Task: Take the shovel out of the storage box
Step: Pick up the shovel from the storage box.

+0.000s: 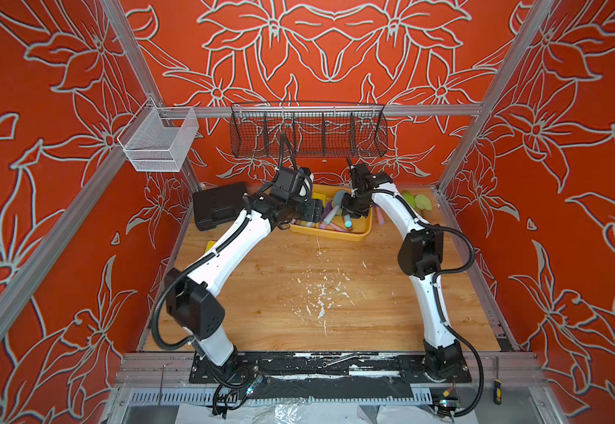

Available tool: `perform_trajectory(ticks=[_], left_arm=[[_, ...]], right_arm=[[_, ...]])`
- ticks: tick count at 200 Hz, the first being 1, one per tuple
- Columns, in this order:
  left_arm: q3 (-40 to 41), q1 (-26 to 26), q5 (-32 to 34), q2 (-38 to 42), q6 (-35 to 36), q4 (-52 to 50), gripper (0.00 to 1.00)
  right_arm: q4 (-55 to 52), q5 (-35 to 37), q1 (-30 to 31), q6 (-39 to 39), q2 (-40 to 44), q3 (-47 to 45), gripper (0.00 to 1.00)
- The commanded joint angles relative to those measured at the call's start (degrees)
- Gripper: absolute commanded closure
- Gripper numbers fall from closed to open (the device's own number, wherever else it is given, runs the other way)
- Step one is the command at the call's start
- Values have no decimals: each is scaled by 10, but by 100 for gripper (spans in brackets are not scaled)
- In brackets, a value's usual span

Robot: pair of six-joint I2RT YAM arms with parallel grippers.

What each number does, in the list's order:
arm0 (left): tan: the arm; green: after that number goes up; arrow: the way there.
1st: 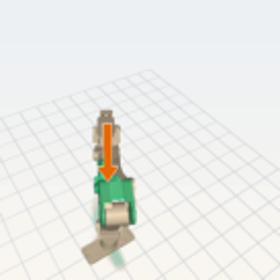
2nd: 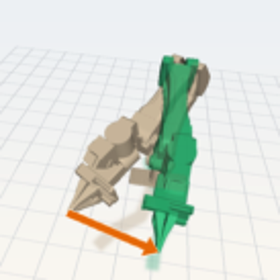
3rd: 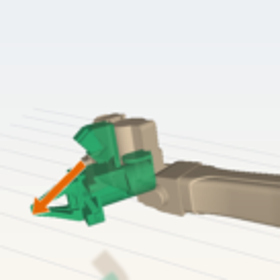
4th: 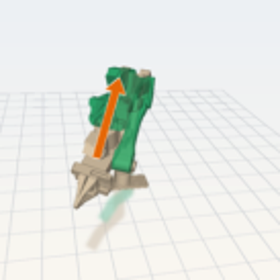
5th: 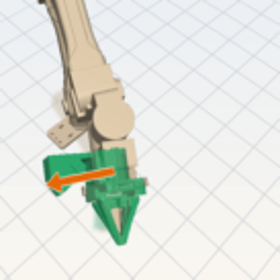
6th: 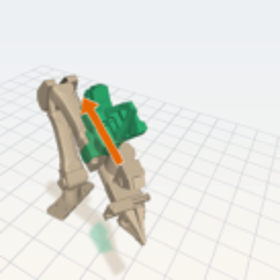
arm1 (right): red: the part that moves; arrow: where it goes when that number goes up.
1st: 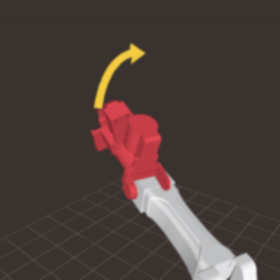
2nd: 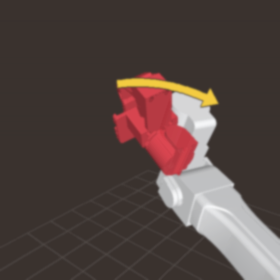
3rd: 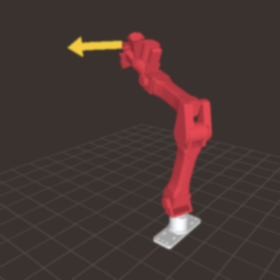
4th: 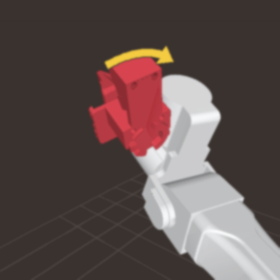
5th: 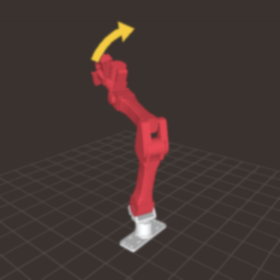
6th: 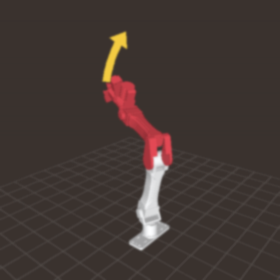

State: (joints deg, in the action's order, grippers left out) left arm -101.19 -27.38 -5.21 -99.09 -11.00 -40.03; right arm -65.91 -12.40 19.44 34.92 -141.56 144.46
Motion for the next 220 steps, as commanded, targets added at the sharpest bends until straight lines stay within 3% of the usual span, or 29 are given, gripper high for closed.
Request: perform_trajectory(ticks=[1,15,45,67,97,168,191,220], left_arm=[[-48,-5,-13,-30,-9,-46,24],[-64,-7,-12,-40,-8,-50,24],[-62,-9,-9,-39,-9,-51,24],[-55,-9,-2,-38,-12,-56,25],[-60,-9,18,-28,-13,-65,25],[-43,-7,30,67,-18,-32,17],[-14,-7,-5,111,-40,-6,14],[61,-11,-73,162,-119,61,13]], right_arm=[[-111,59,-2,-48,-78,136,100],[-133,90,-1,-59,-100,162,100],[-79,172,13,-101,-62,55,100],[-81,239,27,-127,-60,65,100],[-55,263,29,-126,-23,46,100],[-5,197,26,-88,116,-85,100],[45,172,26,-50,197,-177,100],[154,130,28,27,303,-300,100]])
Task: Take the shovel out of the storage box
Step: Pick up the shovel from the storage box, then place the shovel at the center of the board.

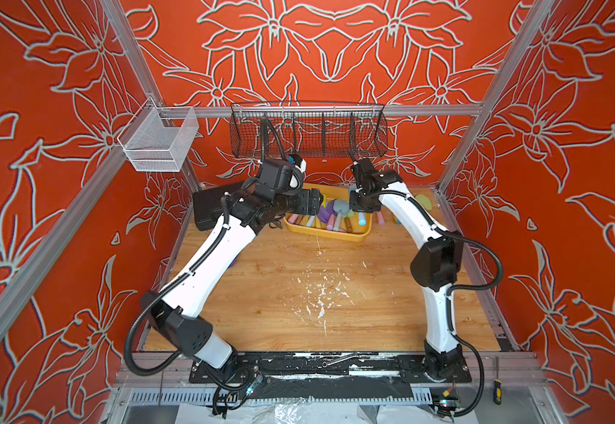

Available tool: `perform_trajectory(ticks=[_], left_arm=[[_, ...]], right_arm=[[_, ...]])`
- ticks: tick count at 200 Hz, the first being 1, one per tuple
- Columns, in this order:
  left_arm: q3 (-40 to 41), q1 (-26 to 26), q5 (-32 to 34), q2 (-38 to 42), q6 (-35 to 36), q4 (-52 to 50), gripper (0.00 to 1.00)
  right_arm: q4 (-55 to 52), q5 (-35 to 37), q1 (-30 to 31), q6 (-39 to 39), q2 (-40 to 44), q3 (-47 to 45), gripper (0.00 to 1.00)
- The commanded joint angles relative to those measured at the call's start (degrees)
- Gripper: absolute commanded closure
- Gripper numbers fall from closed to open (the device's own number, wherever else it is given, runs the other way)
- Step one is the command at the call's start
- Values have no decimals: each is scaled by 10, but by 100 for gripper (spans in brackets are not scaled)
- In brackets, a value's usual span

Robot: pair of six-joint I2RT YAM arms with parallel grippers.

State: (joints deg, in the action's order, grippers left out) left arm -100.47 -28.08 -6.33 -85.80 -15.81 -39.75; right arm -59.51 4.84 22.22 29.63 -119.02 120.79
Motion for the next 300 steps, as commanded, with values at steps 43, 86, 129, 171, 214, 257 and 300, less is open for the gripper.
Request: perform_trajectory(ticks=[43,86,129,171,214,257,300], left_arm=[[137,-51,-88,39,-168,131,14],[127,-79,-136,-8,-234,176,18],[98,-80,-159,-60,-259,150,25],[97,-80,-165,-92,-273,124,36],[100,-72,-142,-97,-273,128,39],[92,-59,-144,-107,-268,128,56],[106,-46,-153,-105,-270,132,79]], right_arm=[[116,-63,29,170,136,-95,100],[118,-64,59,209,150,-103,100],[130,-58,74,225,182,-132,100],[142,-57,78,243,210,-160,100],[151,-58,86,254,226,-179,100],[156,-59,97,259,227,-190,100],[173,-66,102,269,230,-204,100]])
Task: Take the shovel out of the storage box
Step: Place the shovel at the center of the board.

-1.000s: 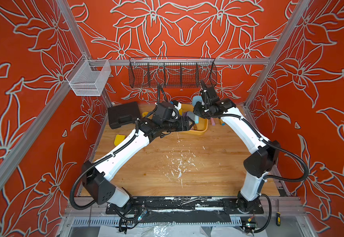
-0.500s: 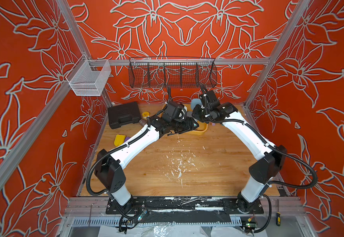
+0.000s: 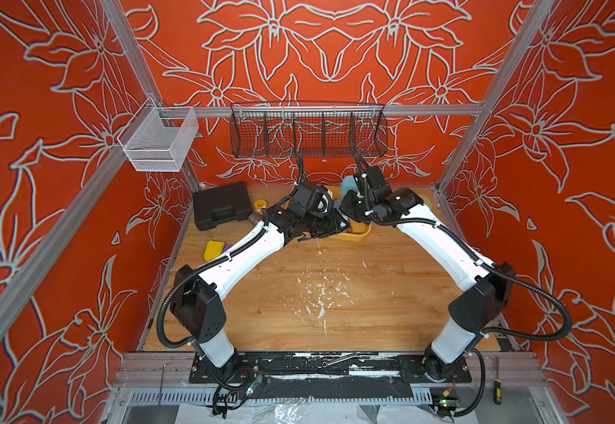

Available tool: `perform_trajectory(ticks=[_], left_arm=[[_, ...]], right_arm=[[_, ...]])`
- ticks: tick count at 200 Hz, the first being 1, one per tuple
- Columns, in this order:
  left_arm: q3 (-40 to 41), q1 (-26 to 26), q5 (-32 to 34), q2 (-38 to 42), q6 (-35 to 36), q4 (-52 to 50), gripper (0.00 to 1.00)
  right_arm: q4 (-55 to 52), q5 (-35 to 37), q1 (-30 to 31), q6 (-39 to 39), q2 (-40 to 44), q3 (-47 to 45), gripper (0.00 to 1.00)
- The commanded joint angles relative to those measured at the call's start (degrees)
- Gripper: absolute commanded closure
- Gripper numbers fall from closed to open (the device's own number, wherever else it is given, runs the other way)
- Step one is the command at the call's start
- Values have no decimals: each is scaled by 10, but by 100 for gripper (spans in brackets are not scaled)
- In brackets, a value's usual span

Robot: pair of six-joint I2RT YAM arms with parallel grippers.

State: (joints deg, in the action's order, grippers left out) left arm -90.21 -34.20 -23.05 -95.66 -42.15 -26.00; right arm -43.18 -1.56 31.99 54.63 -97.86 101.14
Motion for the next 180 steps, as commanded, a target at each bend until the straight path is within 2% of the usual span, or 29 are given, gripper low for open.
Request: perform_trajectory(ticks=[1,31,38,69,84,97,125,147,159,180], left_arm=[[4,15,14,-6,-7,-5,80],[25,26,11,10,-7,-6,100],[34,32,9,18,-7,-7,100],[99,76,-19,80,-6,-13,100],[142,102,-41,121,7,-19,100],[183,129,-62,161,20,-31,100],[275,200,-87,252,63,-88,100],[364,297,-144,310,79,-103,100],[392,339,-169,319,107,-119,100],[392,389,-176,297,172,-172,100]], right_arm=[[10,-3,5,19,17,-7,100],[15,-15,6,16,14,-7,100],[18,-18,5,13,16,-9,100],[52,-34,5,-17,30,-19,52],[72,-42,3,-46,36,-21,38],[76,-50,-3,-63,40,-20,30],[68,-69,-24,-88,43,-20,24],[63,-86,-45,-103,47,-26,18],[64,-96,-54,-112,50,-29,17],[60,-111,-70,-128,50,-31,16]])
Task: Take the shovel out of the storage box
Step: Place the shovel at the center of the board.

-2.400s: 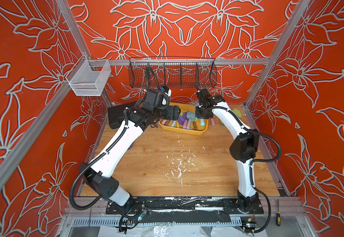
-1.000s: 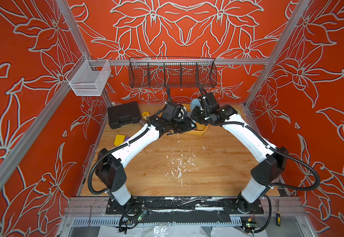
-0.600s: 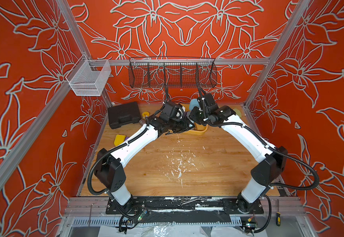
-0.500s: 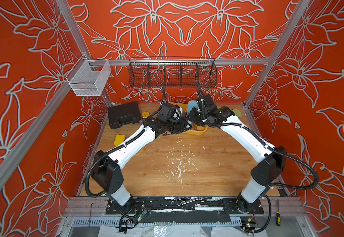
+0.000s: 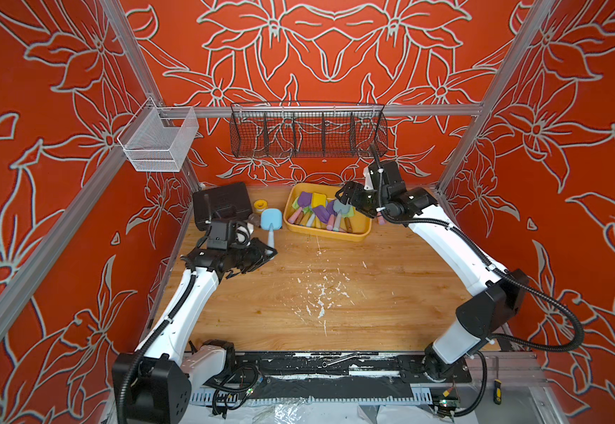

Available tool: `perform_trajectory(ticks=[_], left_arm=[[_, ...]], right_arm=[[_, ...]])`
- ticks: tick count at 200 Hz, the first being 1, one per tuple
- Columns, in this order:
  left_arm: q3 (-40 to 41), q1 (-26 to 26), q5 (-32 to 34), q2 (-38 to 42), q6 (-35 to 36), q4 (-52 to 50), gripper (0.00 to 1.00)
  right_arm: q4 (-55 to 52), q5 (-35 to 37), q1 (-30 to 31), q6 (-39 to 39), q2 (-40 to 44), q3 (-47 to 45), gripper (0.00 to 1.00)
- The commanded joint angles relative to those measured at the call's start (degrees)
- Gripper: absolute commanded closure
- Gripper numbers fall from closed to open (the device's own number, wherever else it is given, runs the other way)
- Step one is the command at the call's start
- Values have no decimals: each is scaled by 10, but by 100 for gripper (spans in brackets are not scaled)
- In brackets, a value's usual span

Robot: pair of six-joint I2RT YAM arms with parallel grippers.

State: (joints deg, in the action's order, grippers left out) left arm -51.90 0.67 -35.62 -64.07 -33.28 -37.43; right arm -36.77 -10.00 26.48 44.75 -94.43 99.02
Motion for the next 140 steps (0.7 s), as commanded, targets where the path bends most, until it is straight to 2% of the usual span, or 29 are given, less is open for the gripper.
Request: perform_trajectory(ticks=[1,21,36,46,92,140], left_arm=[[9,42,-51,-20,85,-59,100],[7,110,-72,-51,127,-82,100],[-6,142,-66,-81,171,-112,100],[-8,166,-101,-106,179,-107,100],[-96,177,-96,-241,244,-199,100],[-136,177,-51,-309,265,-245,100]], right_arm=[[-4,-28,-15,-30,15,-10,16],[-7,-41,-28,-37,14,-12,15],[-6,-51,-36,-41,14,-13,15],[-7,-54,-40,-45,11,-13,15],[-8,-83,-61,-43,-6,-7,15],[-6,-108,-80,-44,-20,-2,15]])
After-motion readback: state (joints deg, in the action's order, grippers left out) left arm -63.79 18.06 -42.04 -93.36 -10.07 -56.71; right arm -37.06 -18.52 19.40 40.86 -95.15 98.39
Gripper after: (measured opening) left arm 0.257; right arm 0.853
